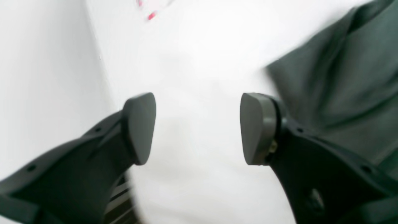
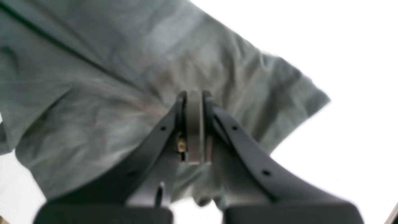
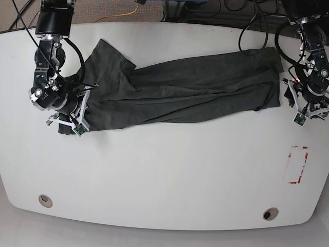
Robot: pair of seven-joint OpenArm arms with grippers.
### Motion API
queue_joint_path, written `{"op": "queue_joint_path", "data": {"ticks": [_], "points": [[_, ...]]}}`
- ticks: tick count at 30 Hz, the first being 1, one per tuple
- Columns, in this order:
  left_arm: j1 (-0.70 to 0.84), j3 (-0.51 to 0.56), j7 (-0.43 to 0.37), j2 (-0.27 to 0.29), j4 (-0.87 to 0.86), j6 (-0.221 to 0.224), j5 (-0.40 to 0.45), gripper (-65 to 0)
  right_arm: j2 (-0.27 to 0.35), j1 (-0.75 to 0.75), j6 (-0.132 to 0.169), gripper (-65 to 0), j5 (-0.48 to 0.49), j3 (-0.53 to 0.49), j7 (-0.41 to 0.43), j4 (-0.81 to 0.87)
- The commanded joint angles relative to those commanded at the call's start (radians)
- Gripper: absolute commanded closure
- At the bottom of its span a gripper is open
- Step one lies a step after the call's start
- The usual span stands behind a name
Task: Layout the t-shirt on the table in an organized manner, then fold the t-shirt properly
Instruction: 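Release the right gripper and lift it off the strip end, then move the right gripper along the strip and grasp its edge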
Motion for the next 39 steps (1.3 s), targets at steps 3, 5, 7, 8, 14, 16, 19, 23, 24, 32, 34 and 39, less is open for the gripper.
{"op": "queue_joint_path", "data": {"ticks": [3, 5, 7, 8, 14, 16, 19, 23, 24, 32, 34, 39], "points": [[0.021, 0.0, 0.0, 0.028, -0.003, 0.0, 0.005, -39.7, -0.044, -0.034, 0.0, -9.0, 0.0, 0.075, -0.101, 0.08], [0.034, 0.002, 0.0, 0.034, -0.003, 0.0, 0.005, -39.7, -0.074, -0.063, 0.0, -20.1, 0.0, 0.121, -0.126, 0.153], [0.041, 0.003, -0.002, 0.04, -0.006, 0.0, 0.003, -39.7, -0.12, -0.115, 0.0, -35.5, 0.006, 0.166, -0.137, 0.203], [0.043, 0.003, -0.002, 0.04, -0.006, 0.0, 0.003, -39.7, -0.13, -0.129, 0.0, -40.4, 0.008, 0.178, -0.138, 0.204], [0.043, 0.031, -0.002, 0.044, -0.028, 0.0, 0.002, -39.7, -0.201, -0.213, 0.0, -51.7, 0.015, 0.272, -0.126, 0.189], [0.04, 0.032, -0.002, 0.044, -0.038, 0.0, 0.002, -39.7, -0.235, -0.222, 0.0, -52.2, 0.012, 0.301, -0.12, 0.187], [0.037, 0.032, -0.002, 0.044, -0.054, 0.0, 0.002, -39.7, -0.27, -0.249, 0.0, -52.3, 0.008, 0.342, -0.118, 0.18], [0.035, 0.034, -0.002, 0.044, -0.054, 0.0, 0.003, -39.7, -0.292, -0.276, 0.0, -52.3, 0.014, 0.351, -0.118, 0.16], [0.034, 0.034, -0.002, 0.044, -0.055, 0.0, 0.003, -39.7, -0.296, -0.284, 0.0, -52.3, 0.015, 0.351, -0.118, 0.153], [0.021, 0.038, -0.003, 0.044, -0.055, 0.0, 0.002, -39.7, -0.336, -0.316, 0.0, -52.3, 0.017, 0.347, -0.118, 0.146], [0.012, 0.048, -0.003, 0.044, -0.057, 0.0, 0.005, -39.7, -0.342, -0.318, 0.0, -52.3, 0.017, 0.347, -0.118, 0.146], [0.005, 0.052, -0.003, 0.043, -0.075, 0.0, 0.005, -39.7, -0.344, -0.318, 0.0, -52.3, 0.017, 0.347, -0.118, 0.106]]}}
